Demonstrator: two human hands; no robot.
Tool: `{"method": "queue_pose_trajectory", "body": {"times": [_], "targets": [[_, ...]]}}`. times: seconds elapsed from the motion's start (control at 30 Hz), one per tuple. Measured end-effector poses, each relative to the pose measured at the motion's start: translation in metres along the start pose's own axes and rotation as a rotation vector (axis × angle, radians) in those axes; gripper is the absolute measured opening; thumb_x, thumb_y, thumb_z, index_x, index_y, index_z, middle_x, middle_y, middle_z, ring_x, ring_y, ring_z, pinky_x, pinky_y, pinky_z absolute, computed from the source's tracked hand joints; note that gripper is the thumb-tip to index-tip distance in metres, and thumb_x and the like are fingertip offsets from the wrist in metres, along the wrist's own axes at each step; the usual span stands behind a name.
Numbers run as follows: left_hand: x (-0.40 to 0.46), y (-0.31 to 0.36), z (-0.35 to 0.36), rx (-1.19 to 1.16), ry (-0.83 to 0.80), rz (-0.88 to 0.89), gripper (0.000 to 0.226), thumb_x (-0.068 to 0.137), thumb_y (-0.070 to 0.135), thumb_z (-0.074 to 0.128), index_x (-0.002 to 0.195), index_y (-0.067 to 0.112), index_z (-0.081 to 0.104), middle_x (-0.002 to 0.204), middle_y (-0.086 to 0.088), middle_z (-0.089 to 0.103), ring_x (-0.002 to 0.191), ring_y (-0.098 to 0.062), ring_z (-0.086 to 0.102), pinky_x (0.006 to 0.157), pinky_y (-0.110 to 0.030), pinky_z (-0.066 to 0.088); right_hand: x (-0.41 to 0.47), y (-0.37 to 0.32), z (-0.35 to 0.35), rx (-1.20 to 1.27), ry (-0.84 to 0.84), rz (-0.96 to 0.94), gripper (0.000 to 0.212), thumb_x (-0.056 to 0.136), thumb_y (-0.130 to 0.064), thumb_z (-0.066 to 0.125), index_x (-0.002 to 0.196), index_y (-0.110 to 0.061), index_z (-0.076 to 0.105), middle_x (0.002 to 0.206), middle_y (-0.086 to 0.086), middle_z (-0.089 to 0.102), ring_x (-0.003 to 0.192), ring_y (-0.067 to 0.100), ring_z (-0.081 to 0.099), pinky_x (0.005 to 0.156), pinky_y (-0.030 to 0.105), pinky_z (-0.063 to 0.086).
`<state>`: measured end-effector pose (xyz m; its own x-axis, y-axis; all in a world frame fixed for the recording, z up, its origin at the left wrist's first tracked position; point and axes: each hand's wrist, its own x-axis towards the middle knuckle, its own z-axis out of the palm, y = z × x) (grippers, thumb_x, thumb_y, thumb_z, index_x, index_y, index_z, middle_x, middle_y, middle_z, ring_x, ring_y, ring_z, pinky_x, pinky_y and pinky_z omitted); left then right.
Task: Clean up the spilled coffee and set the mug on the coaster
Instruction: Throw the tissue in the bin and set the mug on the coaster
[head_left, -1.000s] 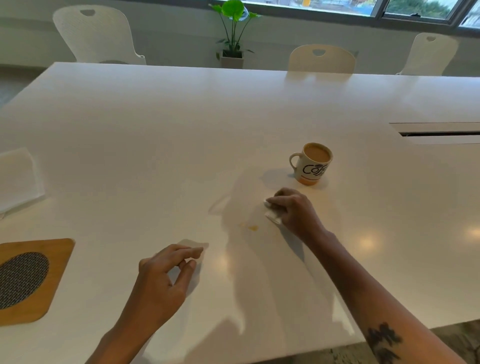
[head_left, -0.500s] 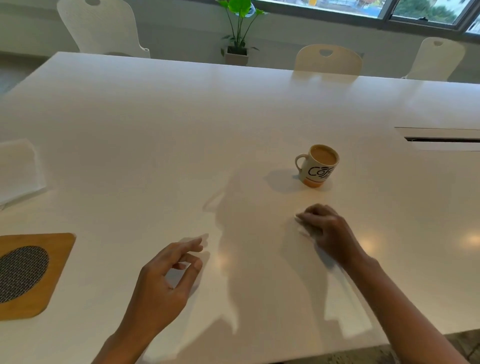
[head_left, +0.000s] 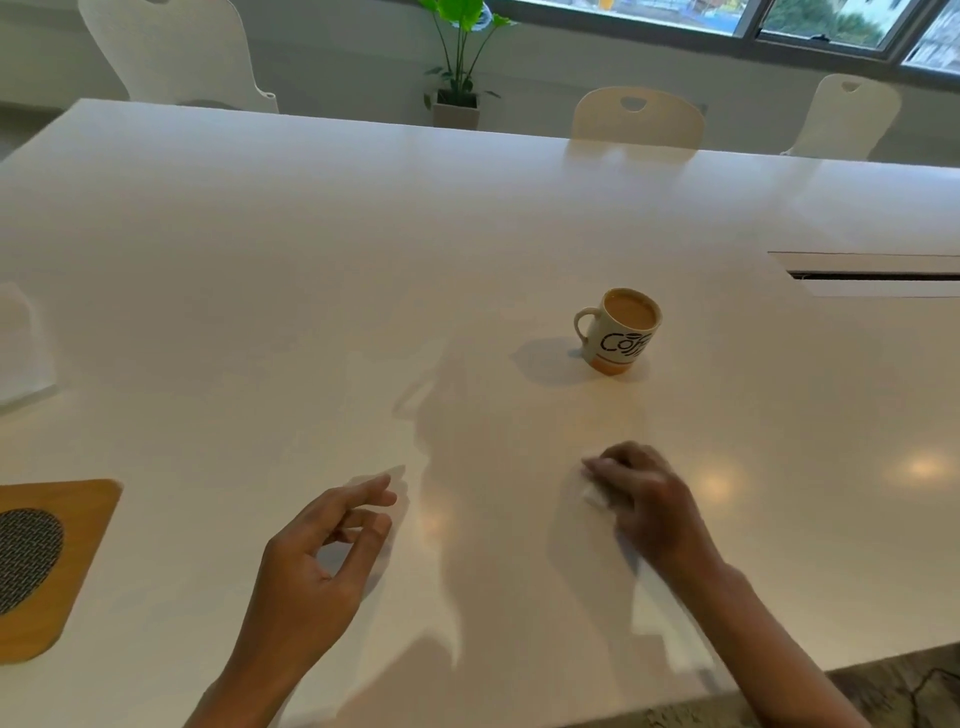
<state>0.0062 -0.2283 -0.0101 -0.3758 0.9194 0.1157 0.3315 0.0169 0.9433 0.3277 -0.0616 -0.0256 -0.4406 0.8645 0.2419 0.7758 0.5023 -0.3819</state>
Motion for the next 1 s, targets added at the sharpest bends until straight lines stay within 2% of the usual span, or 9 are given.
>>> {"method": "queue_pose_trajectory", "body": {"times": [0.1,0.2,0.3,0.4,0.53,0.6,0.7,0.87,1.0], "targets": [[0.000,0.002,0.001,-0.046,0.029,-0.033,0.031,0.093,0.037,0.066,0.123,0.041,0.070,0.114,0.018,0.076,0.101,-0.010,0.074,0.087,-0.010,0.054,0.029,-0.028,0.012,0.027,0.121,0.115,0.019,0.088,0.005,0.079,0.103,-0.005,0.084,0.091,0.011,0.068,0.091,0.028,0.065,0.074,0.038,0.053],[0.002,0.005,0.003,-0.087,0.044,-0.052,0.031,0.094,0.040,0.062,0.124,0.040,0.071,0.114,0.015,0.077,0.102,-0.011,0.075,0.087,-0.011,0.055,0.022,-0.095,0.039,0.154,0.086,-0.026,0.011,0.096,-0.006,0.071,0.087,-0.010,0.075,0.089,0.005,0.060,0.085,0.016,0.054,0.070,0.036,0.045],[0.004,0.007,0.003,-0.100,0.044,-0.054,0.029,0.099,0.033,0.059,0.125,0.036,0.072,0.113,0.011,0.077,0.101,-0.011,0.075,0.086,-0.013,0.056,-0.017,-0.134,0.059,0.157,-0.044,-0.325,0.015,0.105,-0.008,0.058,0.107,-0.016,0.070,0.099,0.002,0.057,0.093,0.021,0.052,0.073,0.035,0.047],[0.004,0.008,0.000,-0.105,0.054,-0.059,0.028,0.100,0.029,0.057,0.123,0.033,0.073,0.112,0.008,0.077,0.099,-0.011,0.075,0.084,-0.010,0.055,-0.048,-0.110,0.051,0.176,-0.133,-0.401,0.019,0.109,-0.015,0.050,0.113,-0.022,0.067,0.104,-0.005,0.053,0.097,0.016,0.052,0.074,0.029,0.047],[0.004,0.010,-0.002,-0.103,0.076,-0.081,0.026,0.099,0.029,0.058,0.118,0.032,0.075,0.107,0.007,0.079,0.097,-0.007,0.074,0.084,-0.006,0.052,-0.042,-0.021,0.016,0.093,0.074,-0.005,0.013,0.102,-0.026,0.060,0.098,-0.024,0.072,0.094,-0.006,0.061,0.088,0.017,0.062,0.079,0.042,0.054],[0.004,0.012,-0.001,-0.103,0.076,-0.090,0.026,0.098,0.030,0.058,0.118,0.032,0.075,0.105,0.007,0.079,0.095,-0.007,0.075,0.085,-0.007,0.052,-0.016,0.019,-0.003,0.008,0.160,0.230,0.018,0.098,-0.016,0.064,0.097,-0.017,0.081,0.085,0.004,0.061,0.084,0.027,0.062,0.073,0.042,0.054],[0.007,0.015,0.003,-0.103,0.065,-0.091,0.027,0.099,0.030,0.057,0.118,0.032,0.075,0.105,0.007,0.079,0.095,-0.009,0.075,0.085,-0.009,0.054,0.020,0.024,-0.009,-0.131,0.224,0.363,0.021,0.087,0.007,0.072,0.099,-0.005,0.084,0.082,0.010,0.058,0.082,0.033,0.059,0.067,0.035,0.049],[0.012,0.016,0.012,-0.118,0.034,-0.070,0.030,0.103,0.028,0.051,0.122,0.027,0.074,0.108,0.003,0.079,0.098,-0.017,0.075,0.091,-0.029,0.057,0.008,-0.074,0.036,-0.012,0.136,0.039,0.013,0.084,-0.004,0.071,0.091,-0.014,0.073,0.088,0.006,0.057,0.087,0.029,0.058,0.069,0.036,0.046],[0.017,0.017,0.011,-0.133,0.046,-0.065,0.034,0.106,0.029,0.045,0.125,0.025,0.073,0.111,0.004,0.078,0.100,-0.016,0.074,0.087,-0.017,0.057,-0.039,-0.112,0.058,0.138,-0.058,-0.262,0.024,0.101,-0.003,0.062,0.119,-0.018,0.068,0.104,-0.001,0.056,0.100,0.021,0.055,0.078,0.029,0.046]]}}
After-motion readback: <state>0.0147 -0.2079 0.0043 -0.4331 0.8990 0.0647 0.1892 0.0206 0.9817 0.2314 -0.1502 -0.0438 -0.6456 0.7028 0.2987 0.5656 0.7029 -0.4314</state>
